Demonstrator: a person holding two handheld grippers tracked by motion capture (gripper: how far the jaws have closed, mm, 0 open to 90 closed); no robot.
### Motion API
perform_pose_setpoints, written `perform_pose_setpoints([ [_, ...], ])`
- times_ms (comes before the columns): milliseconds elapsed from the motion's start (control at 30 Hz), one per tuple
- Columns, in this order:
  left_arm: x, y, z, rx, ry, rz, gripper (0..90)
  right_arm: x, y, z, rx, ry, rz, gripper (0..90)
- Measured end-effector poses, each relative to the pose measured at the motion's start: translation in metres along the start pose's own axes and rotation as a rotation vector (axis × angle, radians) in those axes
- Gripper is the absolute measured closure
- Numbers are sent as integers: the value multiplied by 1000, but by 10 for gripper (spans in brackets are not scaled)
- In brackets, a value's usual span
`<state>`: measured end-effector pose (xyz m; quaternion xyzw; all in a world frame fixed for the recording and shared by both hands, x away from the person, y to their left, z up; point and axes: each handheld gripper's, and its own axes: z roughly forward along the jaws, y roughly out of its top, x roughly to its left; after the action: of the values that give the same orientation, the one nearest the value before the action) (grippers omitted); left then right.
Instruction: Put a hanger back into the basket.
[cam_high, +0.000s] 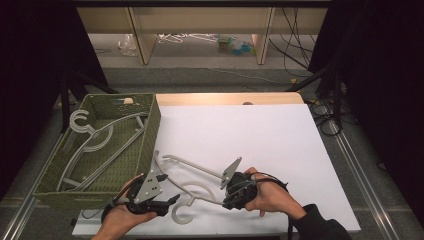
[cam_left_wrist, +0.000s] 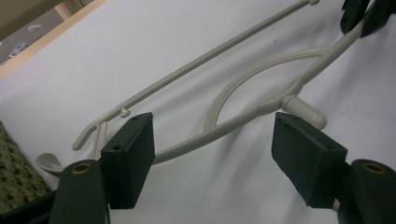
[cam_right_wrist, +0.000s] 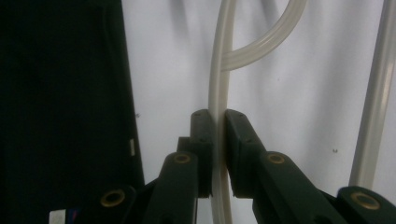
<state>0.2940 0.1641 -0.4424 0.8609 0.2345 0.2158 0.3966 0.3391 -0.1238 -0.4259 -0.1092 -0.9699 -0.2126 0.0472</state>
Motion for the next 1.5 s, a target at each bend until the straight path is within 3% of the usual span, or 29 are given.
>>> perform_pose_setpoints([
  [467, -2, 4, 29, 81, -58, 147, 360, 5, -11, -21, -43, 37, -16, 826],
  [600, -3, 7, 36, 90, -85, 194, 430, 6, -12, -23, -41, 36, -17, 825],
  [633, -3, 7, 38, 90, -94, 226, 477, 6, -12, -23, -43, 40, -20, 825],
  [733, -4, 8, 43, 93, -104, 246, 546, 6, -13, -23, -45, 43, -23, 825],
  [933, -10, 10, 44, 112, -115, 302, 598, 4, -14, -23, -43, 48, -32, 824],
  [1167, -19, 23, 38, 100, -124, 496, 699, -3, -21, -32, -71, 49, -32, 802],
  [1200, -21, 24, 38, 85, -129, 474, 704, -4, -22, -34, -74, 45, -25, 796],
  [1233, -20, 28, 36, 98, -139, 489, 710, -5, -22, -35, -78, 36, -20, 791],
  [1333, -22, 35, 33, 81, -144, 470, 727, -12, -26, -39, -84, -2, -3, 767],
  [1433, -22, 43, 31, 73, -153, 453, 744, -16, -29, -43, -104, -10, 17, 735],
  [1500, -21, 47, 30, 48, -151, 444, 765, -20, -31, -49, -130, -66, 30, 697],
])
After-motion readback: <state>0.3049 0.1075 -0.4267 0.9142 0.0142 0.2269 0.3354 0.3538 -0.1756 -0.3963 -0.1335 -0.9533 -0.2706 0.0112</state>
